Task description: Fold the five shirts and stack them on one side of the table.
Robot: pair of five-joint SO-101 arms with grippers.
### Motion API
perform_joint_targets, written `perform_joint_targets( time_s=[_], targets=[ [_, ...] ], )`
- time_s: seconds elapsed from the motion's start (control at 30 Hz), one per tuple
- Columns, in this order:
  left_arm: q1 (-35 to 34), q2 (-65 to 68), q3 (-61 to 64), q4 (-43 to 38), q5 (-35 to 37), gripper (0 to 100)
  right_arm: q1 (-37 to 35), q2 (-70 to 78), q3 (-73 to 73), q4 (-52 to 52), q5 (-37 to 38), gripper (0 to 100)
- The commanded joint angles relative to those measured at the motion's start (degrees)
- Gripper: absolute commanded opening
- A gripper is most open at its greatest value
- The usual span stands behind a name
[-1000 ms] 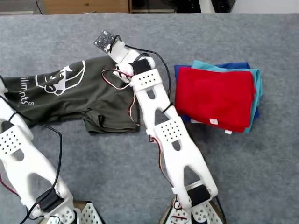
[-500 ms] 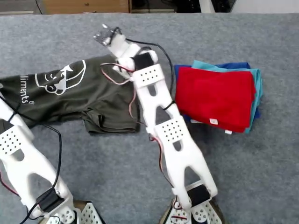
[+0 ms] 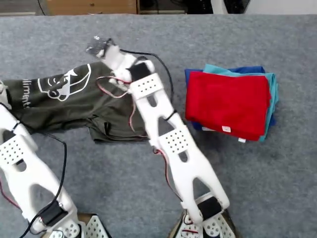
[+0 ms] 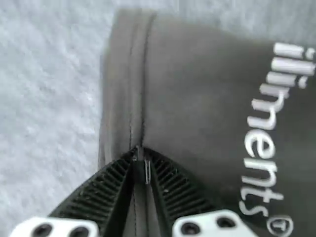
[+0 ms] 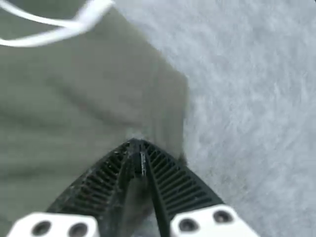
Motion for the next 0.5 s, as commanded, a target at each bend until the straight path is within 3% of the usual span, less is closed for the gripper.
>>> perform_joint_targets(
  time_s=[0.0,0.1,0.2,0.47],
  targets=[
    [-2.8,3.8,-0.4,-8.2,2.0,2,4.3,1.6,0.3,-2.2,1.8,0.2],
    [-3.3,4.5,-0.6,-13.4,5.7,2,5.2,2.0,-0.9,-1.8,4.6,0.2],
    [-2.2,3.6,-1.8,-13.2,6.3,2,4.5,0.3,-3.5,1.1,4.7,0.2],
    [1.1,-9.6,-7.1,2.7,6.0,2,-0.7,-10.9,-6.0,10.5,4.9,0.2]
  ],
)
